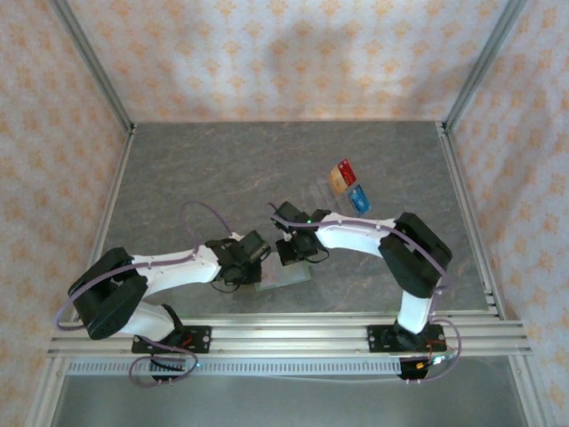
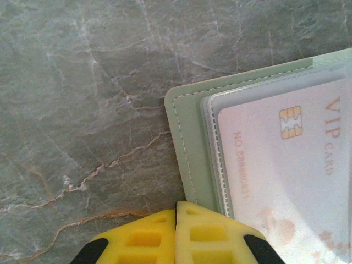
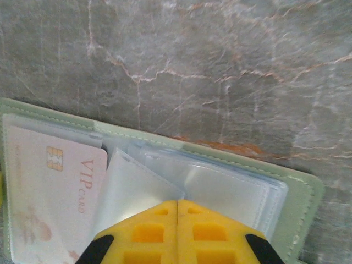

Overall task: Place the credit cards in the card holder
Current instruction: Flip over the card slot in the card holder.

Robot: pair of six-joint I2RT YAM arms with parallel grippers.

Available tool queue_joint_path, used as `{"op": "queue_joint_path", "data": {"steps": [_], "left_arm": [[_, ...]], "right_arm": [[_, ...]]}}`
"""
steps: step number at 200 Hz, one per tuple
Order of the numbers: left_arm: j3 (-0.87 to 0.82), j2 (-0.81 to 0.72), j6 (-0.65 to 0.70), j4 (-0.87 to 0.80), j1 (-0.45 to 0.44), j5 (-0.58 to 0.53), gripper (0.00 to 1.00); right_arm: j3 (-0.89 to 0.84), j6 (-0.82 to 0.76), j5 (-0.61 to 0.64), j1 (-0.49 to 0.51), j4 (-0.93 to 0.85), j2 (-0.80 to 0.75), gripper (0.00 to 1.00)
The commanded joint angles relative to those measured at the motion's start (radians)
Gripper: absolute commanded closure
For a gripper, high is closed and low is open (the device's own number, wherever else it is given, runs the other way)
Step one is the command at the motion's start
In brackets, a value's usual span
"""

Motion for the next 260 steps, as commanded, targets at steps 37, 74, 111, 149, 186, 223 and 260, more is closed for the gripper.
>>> {"op": "queue_joint_path", "data": {"steps": [37,74,111,149,186,223,260], "left_arm": [[-0.061,0.074,-0.024,0.079,-0.009,-0.017,0.93],[-0.055,0.037,-0.023,0.053,-0.01,-0.025,0.91],[-0.038,-0.052,-0.022,-0.025,-0.01,-0.052,0.81],[-0.048,-0.198,-0.028,-0.129,-0.009,-0.088,0.7],[-0.079,-0.291,-0.03,-0.169,-0.01,-0.09,0.6],[-0.105,-0.306,-0.032,-0.163,-0.008,-0.07,0.61],[-0.098,-0.266,-0.017,-0.141,-0.009,-0.059,0.63]], "right_arm": [[0.049,0.021,-0.124,0.018,0.035,0.02,0.88],[0.08,0.039,-0.165,0.019,0.057,0.069,0.81],[0.097,0.076,-0.201,0.018,0.097,0.09,0.77],[0.137,0.119,-0.228,0.015,0.11,0.118,0.74],[0.168,0.168,-0.255,0.017,0.134,0.128,0.71],[0.154,0.209,-0.297,0.018,0.169,0.118,0.71],[0.116,0.271,-0.365,0.018,0.23,0.115,0.7]]}}
